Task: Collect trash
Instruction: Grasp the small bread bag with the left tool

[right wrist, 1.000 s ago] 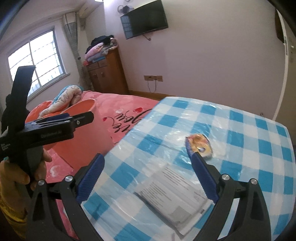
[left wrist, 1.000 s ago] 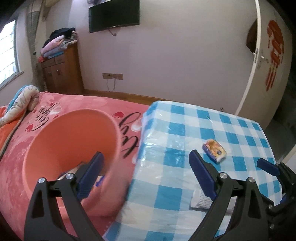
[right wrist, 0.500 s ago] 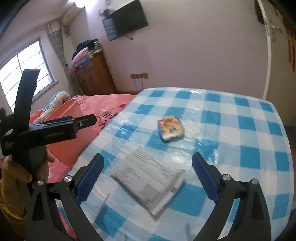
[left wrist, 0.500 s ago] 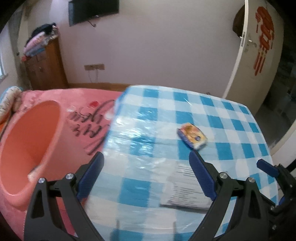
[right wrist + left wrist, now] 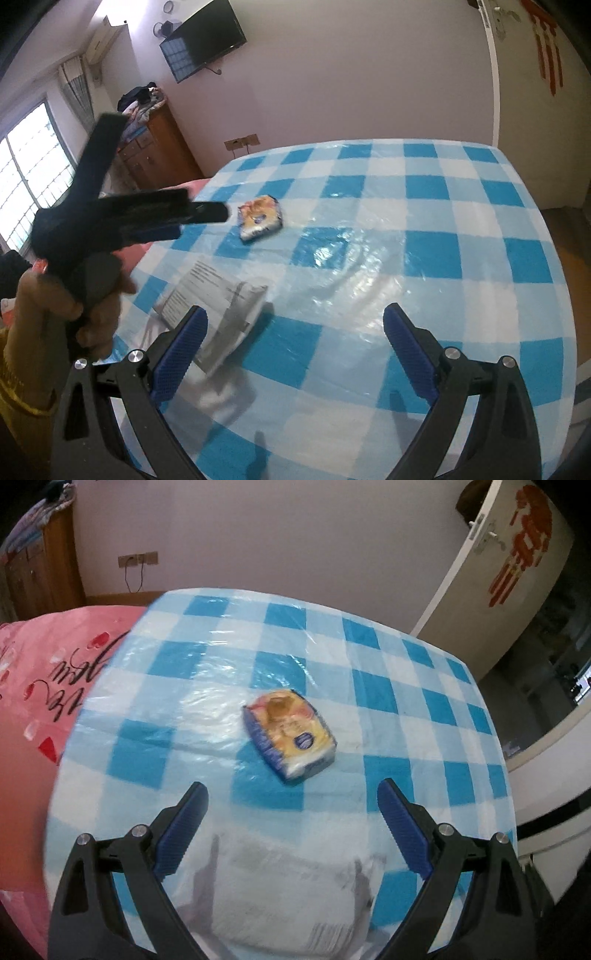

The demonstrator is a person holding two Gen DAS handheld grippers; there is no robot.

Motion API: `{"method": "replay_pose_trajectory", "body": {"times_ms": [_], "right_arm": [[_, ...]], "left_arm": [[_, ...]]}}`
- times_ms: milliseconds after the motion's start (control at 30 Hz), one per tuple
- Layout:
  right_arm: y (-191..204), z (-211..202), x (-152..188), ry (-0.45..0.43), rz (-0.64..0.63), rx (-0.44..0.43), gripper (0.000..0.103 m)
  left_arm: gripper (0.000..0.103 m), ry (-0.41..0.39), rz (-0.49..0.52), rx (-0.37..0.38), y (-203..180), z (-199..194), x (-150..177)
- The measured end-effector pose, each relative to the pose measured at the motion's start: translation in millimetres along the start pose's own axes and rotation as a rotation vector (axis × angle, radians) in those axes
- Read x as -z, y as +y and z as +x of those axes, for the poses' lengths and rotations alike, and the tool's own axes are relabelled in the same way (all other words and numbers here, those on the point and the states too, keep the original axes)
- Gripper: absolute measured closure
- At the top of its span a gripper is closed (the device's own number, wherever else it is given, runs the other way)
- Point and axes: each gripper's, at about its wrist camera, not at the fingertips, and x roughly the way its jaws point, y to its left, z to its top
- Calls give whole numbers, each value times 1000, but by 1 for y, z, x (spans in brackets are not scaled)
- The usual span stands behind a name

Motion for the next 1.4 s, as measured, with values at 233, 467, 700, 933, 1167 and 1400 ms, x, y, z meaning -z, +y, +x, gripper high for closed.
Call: {"method": "replay_pose_trajectory", "body": {"times_ms": [233, 467, 700, 933, 1167, 1400], "right_arm": [[-20, -3, 5, -2, 45, -33, 8], [-33, 0, 7, 4, 88, -66, 8], [-40, 5, 12, 22, 113, -89, 8], [-40, 6, 12, 32, 110, -97, 8], [-35, 12, 12, 57, 95, -101, 8], [-24, 24, 11, 96, 68, -117, 8]], "left_arm": [[10, 22, -25, -59, -17, 34, -15], [10, 36, -43, -123, -19, 53, -26], [10, 68, -51, -162, -17, 71, -29], [28, 52, -36, -222, -19, 73, -32], [41, 29, -36, -220, -12, 68, -31], [44, 29, -48, -165, -1, 63, -30]]}}
